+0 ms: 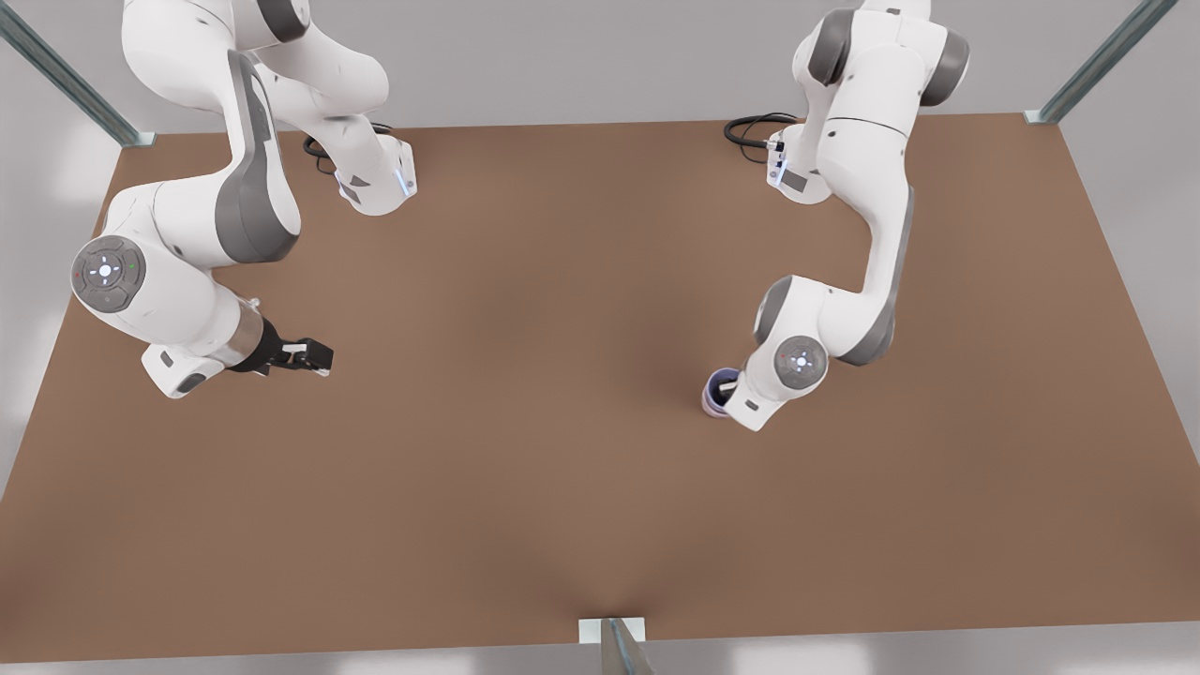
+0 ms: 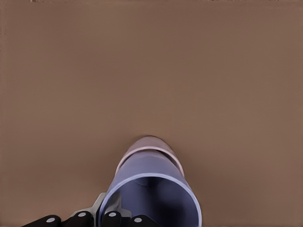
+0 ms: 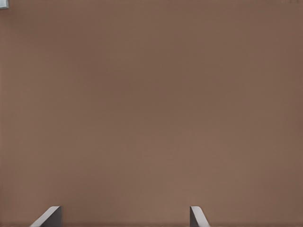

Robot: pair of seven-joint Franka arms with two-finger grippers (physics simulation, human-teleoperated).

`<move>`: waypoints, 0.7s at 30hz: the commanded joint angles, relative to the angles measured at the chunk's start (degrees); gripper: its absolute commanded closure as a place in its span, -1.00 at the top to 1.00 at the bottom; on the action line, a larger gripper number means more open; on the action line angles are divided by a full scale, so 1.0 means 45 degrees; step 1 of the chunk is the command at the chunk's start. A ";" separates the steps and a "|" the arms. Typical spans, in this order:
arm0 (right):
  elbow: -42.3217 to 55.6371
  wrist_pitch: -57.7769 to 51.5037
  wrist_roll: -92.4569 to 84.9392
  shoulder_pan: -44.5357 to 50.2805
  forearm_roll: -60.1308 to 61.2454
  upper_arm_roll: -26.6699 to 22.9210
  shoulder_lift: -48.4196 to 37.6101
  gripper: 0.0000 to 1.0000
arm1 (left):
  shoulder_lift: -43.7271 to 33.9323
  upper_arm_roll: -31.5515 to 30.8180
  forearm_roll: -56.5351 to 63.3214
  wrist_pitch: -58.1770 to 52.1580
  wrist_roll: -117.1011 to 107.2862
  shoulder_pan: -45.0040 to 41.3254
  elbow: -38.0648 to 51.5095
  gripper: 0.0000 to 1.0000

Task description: Stack the cups, with the pink cup at the bottom and the purple cup at the top

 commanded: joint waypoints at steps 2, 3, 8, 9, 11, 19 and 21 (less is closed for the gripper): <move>0.0005 0.0021 0.0000 0.0001 0.0029 0.0001 -0.0013 1.00 | 0.0014 -0.0021 -0.0021 0.0037 0.0021 0.0064 0.0006 0.26; 0.0005 0.0021 0.0000 0.0001 0.0029 0.0001 -0.0013 1.00 | 0.0033 -0.0022 -0.0020 0.0057 0.0041 0.0084 0.0006 0.55; 0.0005 0.0021 0.0019 0.0001 0.0009 0.0001 -0.0032 1.00 | 0.0033 -0.0119 -0.0021 -0.0001 0.0021 0.0104 0.0006 0.98; 0.0005 0.0021 0.0019 0.0001 0.0009 0.0021 -0.0032 1.00 | 0.0014 -0.0119 -0.0021 -0.0040 0.0021 0.0104 0.0006 0.98; 0.0005 0.0041 0.0019 0.0001 0.0009 0.0118 -0.0032 1.00 | -0.0045 -0.0100 -0.0021 -0.0138 0.0021 0.0104 0.0006 0.98; 0.0005 0.0021 0.0000 0.0001 -0.0010 0.0236 -0.0032 1.00 | -0.1900 0.0037 0.0116 -0.3865 0.1113 0.0123 0.1311 0.96; 0.0005 0.0021 0.0000 0.0001 -0.0010 0.0236 -0.0032 1.00 | -0.2115 0.1189 0.0953 -0.6836 0.5036 0.0241 0.3657 0.99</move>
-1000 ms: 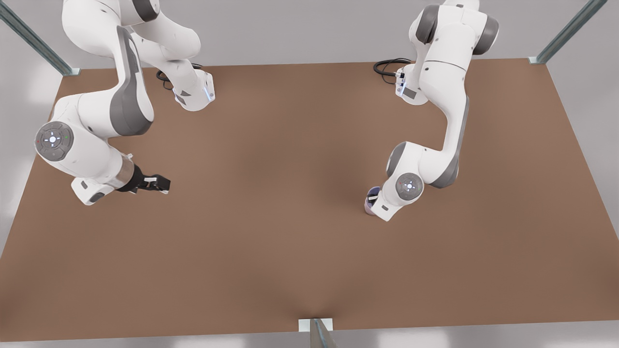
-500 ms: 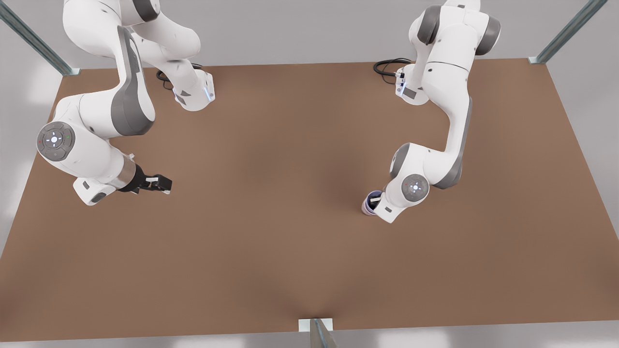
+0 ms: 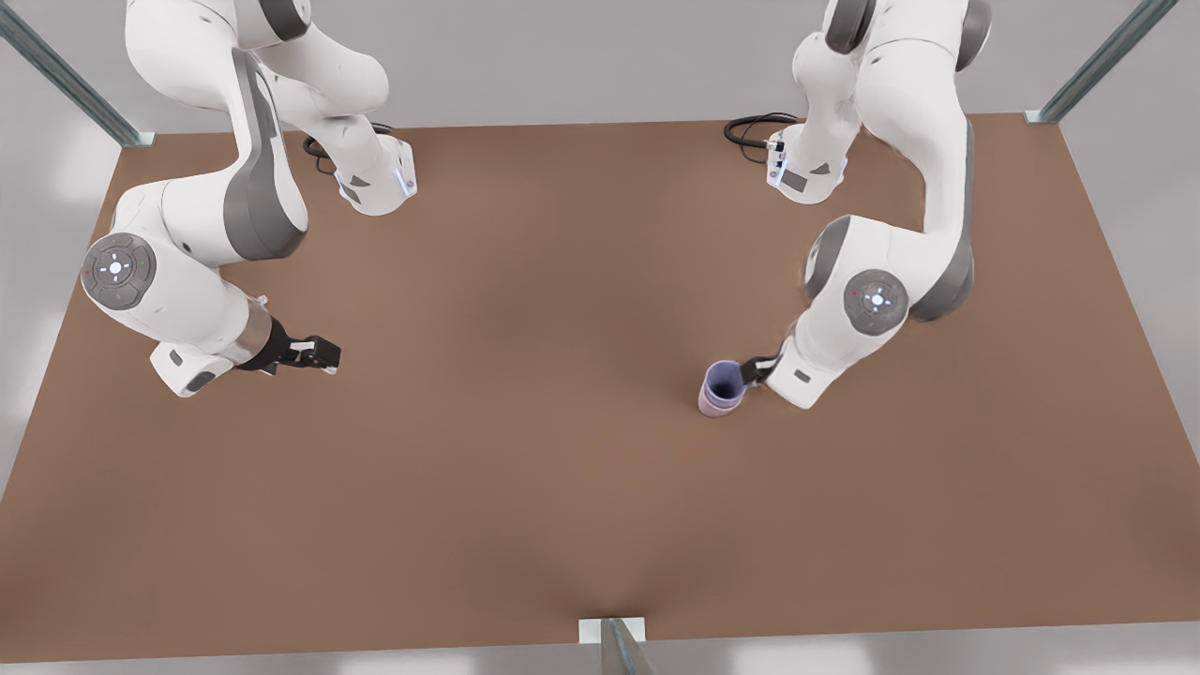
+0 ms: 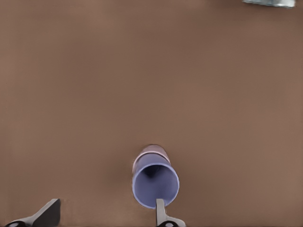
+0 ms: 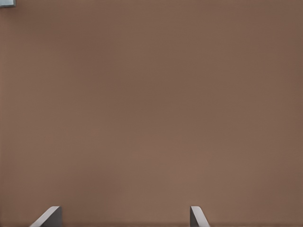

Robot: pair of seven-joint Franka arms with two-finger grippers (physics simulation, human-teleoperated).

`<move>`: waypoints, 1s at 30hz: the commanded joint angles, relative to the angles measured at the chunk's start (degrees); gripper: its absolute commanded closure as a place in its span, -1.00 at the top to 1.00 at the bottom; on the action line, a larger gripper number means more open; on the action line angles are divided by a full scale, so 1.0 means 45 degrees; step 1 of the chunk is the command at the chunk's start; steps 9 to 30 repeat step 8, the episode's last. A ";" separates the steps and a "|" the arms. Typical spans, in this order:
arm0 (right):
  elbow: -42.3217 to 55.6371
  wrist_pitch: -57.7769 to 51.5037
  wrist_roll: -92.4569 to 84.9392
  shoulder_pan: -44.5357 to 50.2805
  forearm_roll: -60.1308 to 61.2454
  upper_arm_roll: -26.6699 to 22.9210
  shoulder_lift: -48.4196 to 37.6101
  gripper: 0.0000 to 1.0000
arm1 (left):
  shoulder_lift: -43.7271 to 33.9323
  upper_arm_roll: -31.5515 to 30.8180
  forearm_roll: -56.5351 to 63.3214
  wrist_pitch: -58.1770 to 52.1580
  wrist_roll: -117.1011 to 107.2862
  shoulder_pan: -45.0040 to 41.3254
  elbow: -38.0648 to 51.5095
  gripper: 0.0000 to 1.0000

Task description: Stack the cups, with the pink cup at the bottom and the purple cup at the top

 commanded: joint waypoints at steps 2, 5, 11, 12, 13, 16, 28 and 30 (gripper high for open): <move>0.0006 -0.0004 -0.0010 0.0001 0.0006 0.0002 -0.0014 1.00 | -0.0989 0.0503 0.0985 -0.4387 0.5100 0.0116 0.0697 1.00; 0.0006 -0.0004 -0.0010 0.0001 0.0026 0.0002 -0.0014 1.00 | -0.2045 0.0503 0.1043 -0.2863 0.5099 0.0546 -0.0573 1.00; 0.0006 -0.0004 -0.0010 0.0001 0.0026 0.0002 -0.0014 1.00 | -0.1635 0.0522 0.0945 -0.3312 0.5158 0.0546 -0.0183 1.00; 0.0006 -0.0004 -0.0010 0.0001 0.0026 0.0002 -0.0014 1.00 | -0.1635 0.0522 0.0945 -0.3312 0.5158 0.0546 -0.0183 1.00; 0.0006 -0.0004 -0.0010 0.0001 0.0026 0.0002 -0.0014 1.00 | -0.1635 0.0522 0.0945 -0.3312 0.5158 0.0546 -0.0183 1.00; 0.0006 -0.0004 -0.0010 0.0001 0.0026 0.0002 -0.0014 1.00 | -0.1635 0.0522 0.0945 -0.3312 0.5158 0.0546 -0.0183 1.00; 0.0006 -0.0004 -0.0010 0.0001 0.0026 0.0002 -0.0014 1.00 | -0.1635 0.0522 0.0945 -0.3312 0.5158 0.0546 -0.0183 1.00; 0.0006 -0.0004 -0.0010 0.0001 0.0026 0.0002 -0.0014 1.00 | -0.1635 0.0522 0.0945 -0.3312 0.5158 0.0546 -0.0183 1.00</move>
